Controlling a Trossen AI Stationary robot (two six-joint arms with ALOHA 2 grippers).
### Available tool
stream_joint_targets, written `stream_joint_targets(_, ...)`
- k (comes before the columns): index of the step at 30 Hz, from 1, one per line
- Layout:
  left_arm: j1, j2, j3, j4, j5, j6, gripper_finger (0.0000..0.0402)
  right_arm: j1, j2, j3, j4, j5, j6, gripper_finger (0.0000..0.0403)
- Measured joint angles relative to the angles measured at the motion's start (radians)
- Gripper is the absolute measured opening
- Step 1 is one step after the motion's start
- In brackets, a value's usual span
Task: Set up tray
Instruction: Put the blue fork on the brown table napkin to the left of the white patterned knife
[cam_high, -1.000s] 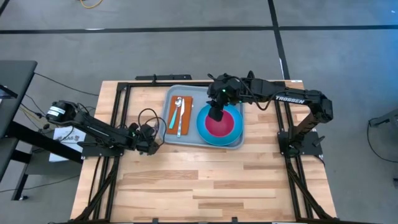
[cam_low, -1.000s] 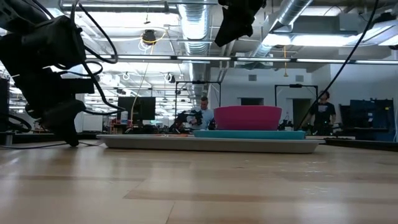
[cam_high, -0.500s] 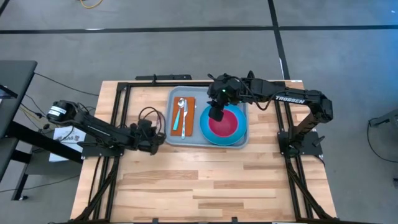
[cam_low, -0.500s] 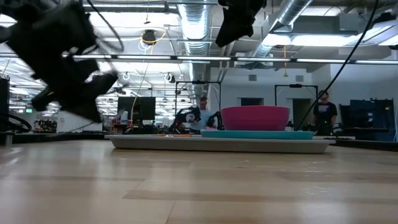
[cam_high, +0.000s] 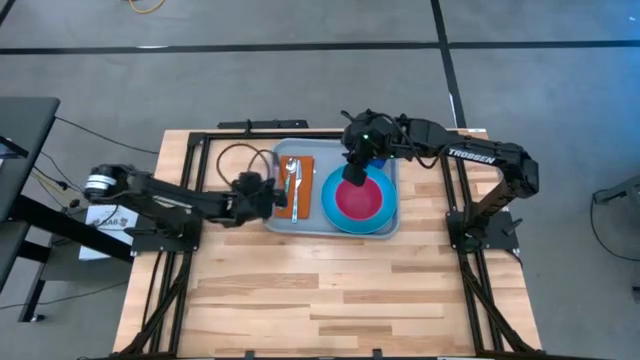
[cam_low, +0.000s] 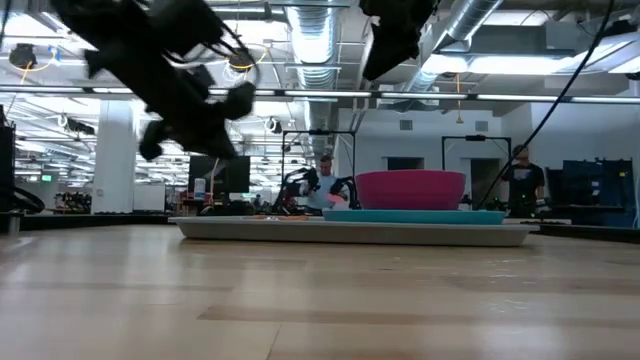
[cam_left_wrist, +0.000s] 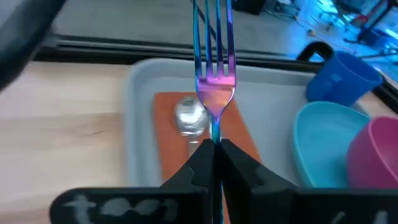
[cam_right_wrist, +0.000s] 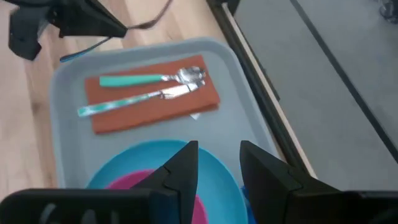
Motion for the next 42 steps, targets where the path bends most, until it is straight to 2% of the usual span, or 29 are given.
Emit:
stream_joint_targets(3, 0.054, 0.112, 0.048, 0.079, 0.067, 0.068, 0.0000, -0.027, -0.013, 0.000, -0.026, 0.000, -0.004, 0.0112)
stream_joint_targets(10, 0.135, 0.388, 0.232, 0.082, 0.166, 0.084, 0.0000, -0.091, -0.050, 0.000, -0.051, -0.002, 0.013, 0.0112)
stream_joint_targets(17, 0.170, 0.544, 0.404, 0.069, 0.210, 0.103, 0.0000, -0.132, -0.055, 0.000, -0.115, -0.003, 0.019, 0.0112)
stream_joint_targets(21, 0.173, 0.575, 0.478, 0.036, 0.225, 0.134, 0.0000, -0.140, -0.051, 0.000, -0.138, -0.003, 0.019, 0.0112)
stream_joint_targets(26, 0.186, 0.577, 0.530, -0.081, 0.238, 0.113, 0.0000, -0.146, -0.051, 0.000, -0.145, -0.003, 0.019, 0.0112)
stream_joint_targets(34, 0.201, 0.579, 0.535, -0.095, 0.271, 0.042, 0.0000, -0.146, -0.051, 0.000, -0.144, -0.003, 0.019, 0.0112)
stream_joint_targets(42, 0.201, 0.579, 0.535, -0.128, 0.237, 0.028, 0.0000, -0.151, -0.051, 0.000, -0.147, -0.004, 0.019, 0.0112)
